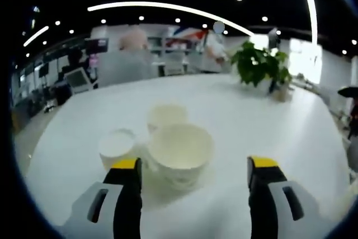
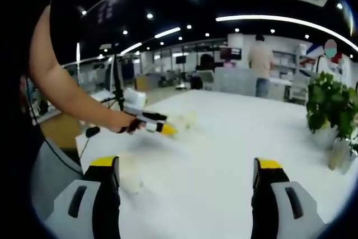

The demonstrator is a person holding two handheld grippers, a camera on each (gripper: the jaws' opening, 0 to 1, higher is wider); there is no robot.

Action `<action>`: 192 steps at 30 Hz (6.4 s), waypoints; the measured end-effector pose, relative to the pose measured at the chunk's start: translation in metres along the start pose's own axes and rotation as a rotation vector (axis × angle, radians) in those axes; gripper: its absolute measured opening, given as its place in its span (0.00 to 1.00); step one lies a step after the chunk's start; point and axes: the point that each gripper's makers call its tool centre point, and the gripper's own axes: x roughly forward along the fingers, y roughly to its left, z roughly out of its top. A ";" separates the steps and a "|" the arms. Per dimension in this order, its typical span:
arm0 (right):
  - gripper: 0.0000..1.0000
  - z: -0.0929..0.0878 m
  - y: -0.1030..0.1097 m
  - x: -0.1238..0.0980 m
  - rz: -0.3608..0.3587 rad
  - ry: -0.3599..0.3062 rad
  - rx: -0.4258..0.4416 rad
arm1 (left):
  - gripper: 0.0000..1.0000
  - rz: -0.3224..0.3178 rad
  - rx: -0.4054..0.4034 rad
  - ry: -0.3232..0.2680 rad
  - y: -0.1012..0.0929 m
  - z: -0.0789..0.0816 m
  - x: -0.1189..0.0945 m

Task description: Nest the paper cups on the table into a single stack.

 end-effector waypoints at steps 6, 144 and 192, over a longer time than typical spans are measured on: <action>0.97 -0.002 0.000 -0.001 0.000 0.002 0.011 | 0.64 0.032 -0.017 0.008 0.007 -0.001 0.015; 1.00 -0.027 0.000 0.012 0.065 0.076 -0.070 | 0.42 -0.215 0.108 -0.058 -0.041 0.141 -0.077; 1.00 -0.015 0.014 0.005 0.084 0.046 -0.094 | 0.41 -0.317 0.161 -0.076 -0.115 0.145 -0.158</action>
